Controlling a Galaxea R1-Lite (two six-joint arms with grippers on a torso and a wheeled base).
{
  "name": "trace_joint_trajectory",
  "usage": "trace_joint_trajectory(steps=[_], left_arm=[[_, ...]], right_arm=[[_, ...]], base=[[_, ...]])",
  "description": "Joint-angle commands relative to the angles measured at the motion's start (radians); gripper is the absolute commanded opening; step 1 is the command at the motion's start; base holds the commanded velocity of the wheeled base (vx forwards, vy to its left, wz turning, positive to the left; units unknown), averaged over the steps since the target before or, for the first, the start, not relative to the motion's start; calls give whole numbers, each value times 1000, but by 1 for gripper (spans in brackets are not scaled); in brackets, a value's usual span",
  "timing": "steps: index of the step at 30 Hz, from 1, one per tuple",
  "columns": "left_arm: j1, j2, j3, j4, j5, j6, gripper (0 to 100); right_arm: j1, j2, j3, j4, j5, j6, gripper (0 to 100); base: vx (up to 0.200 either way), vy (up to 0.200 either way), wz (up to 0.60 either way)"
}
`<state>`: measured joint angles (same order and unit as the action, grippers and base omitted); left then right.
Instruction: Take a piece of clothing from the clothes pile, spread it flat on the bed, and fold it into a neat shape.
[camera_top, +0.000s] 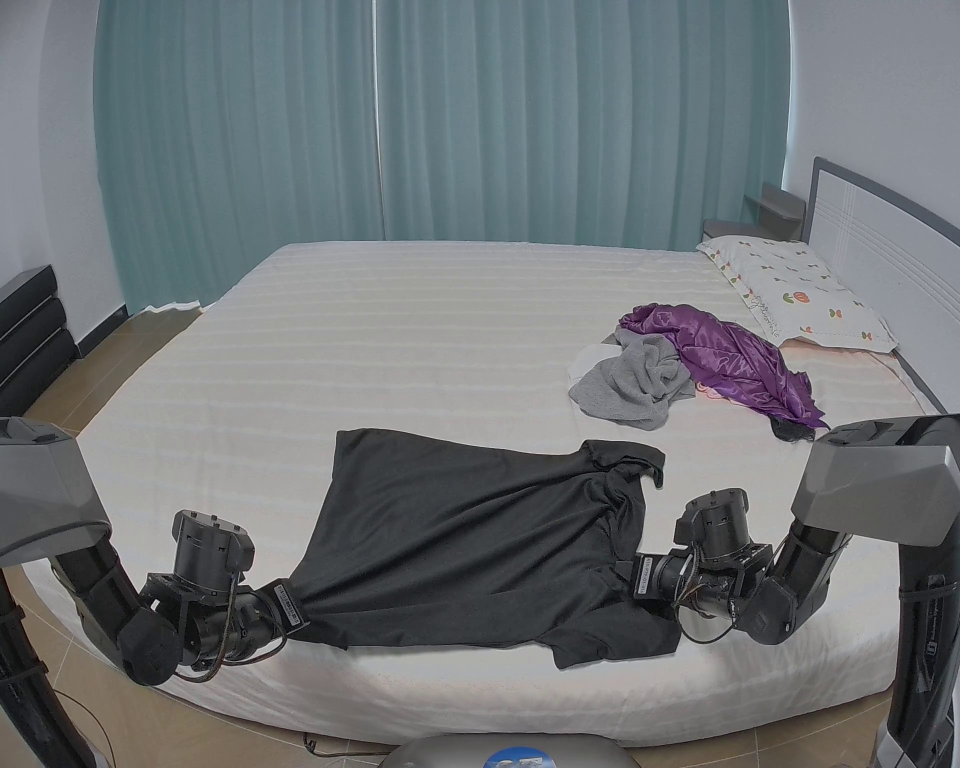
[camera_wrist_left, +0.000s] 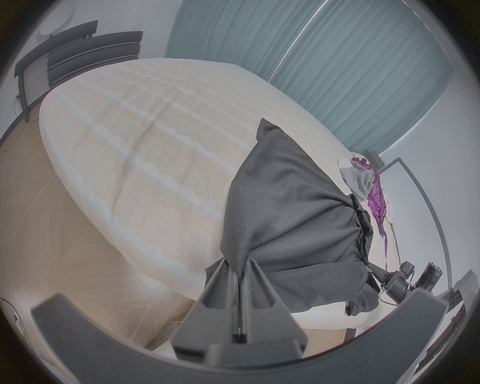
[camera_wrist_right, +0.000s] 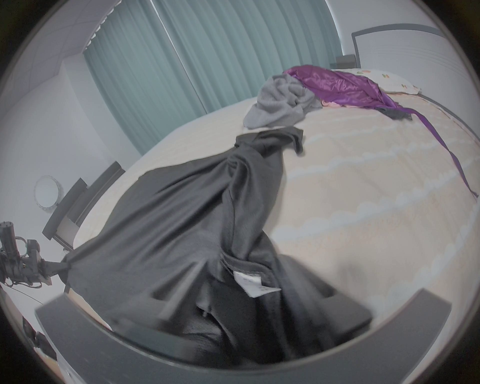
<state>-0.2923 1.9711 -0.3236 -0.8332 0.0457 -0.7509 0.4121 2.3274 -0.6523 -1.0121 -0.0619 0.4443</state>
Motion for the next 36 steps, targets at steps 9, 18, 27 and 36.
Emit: trace_joint_trajectory(steps=[9,18,27,36], left_arm=[[-1,14,1,-1,0,1,0],[-1,22,1,-1,0,1,0],[-1,20,1,-1,0,1,0],[-1,23,1,-3,0,1,0]], right_arm=[[-116,-82,17,-3,4,17,0],[-282,-135,77,-5,86,56,0],[-211,-131,71,0,100,71,100],[-58,-40,25,10,90,67,100]], base=[[0,0,0],[0,0,0],[0,0,0],[0,0,0]])
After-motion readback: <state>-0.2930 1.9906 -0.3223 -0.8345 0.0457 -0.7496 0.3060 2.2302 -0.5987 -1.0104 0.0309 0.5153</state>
